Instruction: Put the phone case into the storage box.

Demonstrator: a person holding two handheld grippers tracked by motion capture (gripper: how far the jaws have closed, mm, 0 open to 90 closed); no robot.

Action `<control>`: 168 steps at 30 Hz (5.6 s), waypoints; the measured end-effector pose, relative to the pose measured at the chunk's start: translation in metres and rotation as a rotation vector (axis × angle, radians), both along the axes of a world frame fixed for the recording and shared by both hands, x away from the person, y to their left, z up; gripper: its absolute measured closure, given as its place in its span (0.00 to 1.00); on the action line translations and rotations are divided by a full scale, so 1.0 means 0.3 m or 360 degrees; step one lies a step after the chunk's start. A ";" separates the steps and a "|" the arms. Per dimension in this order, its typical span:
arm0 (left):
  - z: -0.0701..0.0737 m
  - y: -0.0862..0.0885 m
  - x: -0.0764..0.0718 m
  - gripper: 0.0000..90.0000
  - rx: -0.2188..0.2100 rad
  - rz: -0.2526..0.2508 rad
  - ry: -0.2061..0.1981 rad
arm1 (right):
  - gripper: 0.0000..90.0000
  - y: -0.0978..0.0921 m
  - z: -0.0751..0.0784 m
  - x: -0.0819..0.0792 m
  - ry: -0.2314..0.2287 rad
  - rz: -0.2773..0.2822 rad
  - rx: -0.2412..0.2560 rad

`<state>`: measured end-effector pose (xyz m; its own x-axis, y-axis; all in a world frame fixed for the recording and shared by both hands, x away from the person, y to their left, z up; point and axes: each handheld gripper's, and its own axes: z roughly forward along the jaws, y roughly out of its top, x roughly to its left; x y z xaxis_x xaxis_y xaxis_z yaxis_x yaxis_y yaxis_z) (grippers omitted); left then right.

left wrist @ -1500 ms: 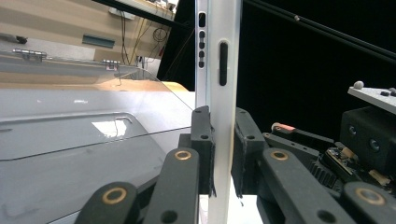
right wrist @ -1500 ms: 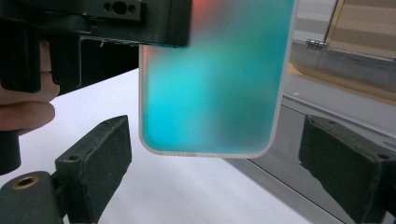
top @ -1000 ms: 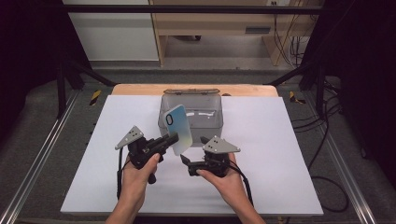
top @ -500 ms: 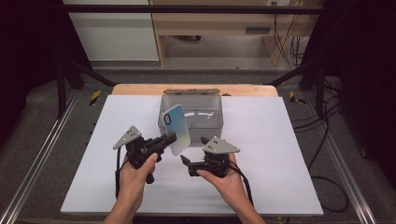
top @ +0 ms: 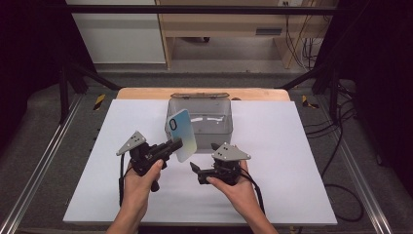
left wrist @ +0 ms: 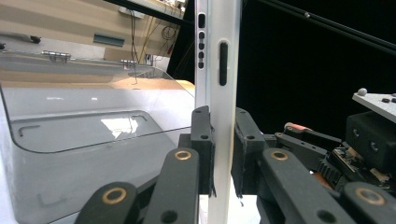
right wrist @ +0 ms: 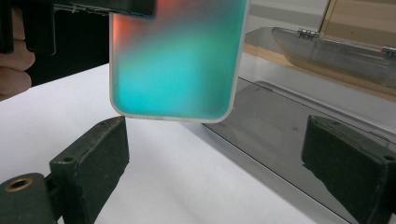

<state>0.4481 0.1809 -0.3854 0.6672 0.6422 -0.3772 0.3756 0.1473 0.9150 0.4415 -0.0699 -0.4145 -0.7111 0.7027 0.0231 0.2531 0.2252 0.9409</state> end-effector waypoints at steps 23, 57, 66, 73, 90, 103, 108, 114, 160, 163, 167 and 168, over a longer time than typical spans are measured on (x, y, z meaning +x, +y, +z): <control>0.006 0.023 0.006 0.90 0.0034 0.0003 0.0010 | 0.07 -0.016 0.000 0.000 0.0001 0.0008 -0.0022; 0.223 0.044 0.211 0.90 0.0316 0.0047 -0.0053 | 0.11 -0.276 0.000 -0.049 -0.0076 -0.0144 -0.0081; 0.245 -0.009 0.299 0.90 0.0370 0.0035 -0.0037 | 0.15 -0.436 -0.027 -0.082 -0.0157 -0.0320 -0.0077; 0.242 -0.038 0.354 0.90 0.0384 0.0041 -0.0013 | 0.15 -0.524 -0.059 -0.105 -0.0176 -0.0458 -0.0098; 0.212 -0.025 0.430 0.90 0.0365 0.0101 0.0045 | 0.06 -0.588 -0.057 -0.116 -0.0190 -0.0369 0.0020; 0.238 -0.008 0.461 0.90 0.0411 0.0139 0.0051 | 0.05 -0.552 -0.085 -0.117 -0.0207 -0.0325 -0.0041; 0.234 -0.013 0.468 0.90 0.0436 0.0138 0.0059 | 0.05 -0.539 -0.088 -0.116 -0.0205 -0.0304 -0.0072; 0.209 -0.013 0.471 0.90 0.0425 0.0147 0.0095 | 0.05 -0.544 -0.085 -0.118 -0.0207 -0.0312 -0.0077; 0.065 -0.012 0.469 0.90 0.0512 0.0230 0.0311 | 0.05 -0.538 -0.092 -0.114 -0.0178 -0.0290 -0.0089; 0.065 -0.008 0.467 0.90 0.0528 0.0259 0.0319 | 0.05 -0.538 -0.093 -0.114 -0.0177 -0.0289 -0.0091; 0.066 0.000 0.464 0.90 0.0538 0.0283 0.0320 | 0.05 -0.537 -0.093 -0.115 -0.0176 -0.0286 -0.0091; 0.066 0.002 0.464 0.90 0.0540 0.0288 0.0320 | 0.05 -0.537 -0.093 -0.115 -0.0175 -0.0286 -0.0090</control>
<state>0.5872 0.1815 -0.3657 0.4672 0.8521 -0.2360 0.5473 -0.0691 0.8341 0.4071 -0.2308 -0.4423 -0.5704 0.8163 -0.0909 0.1905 0.2391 0.9521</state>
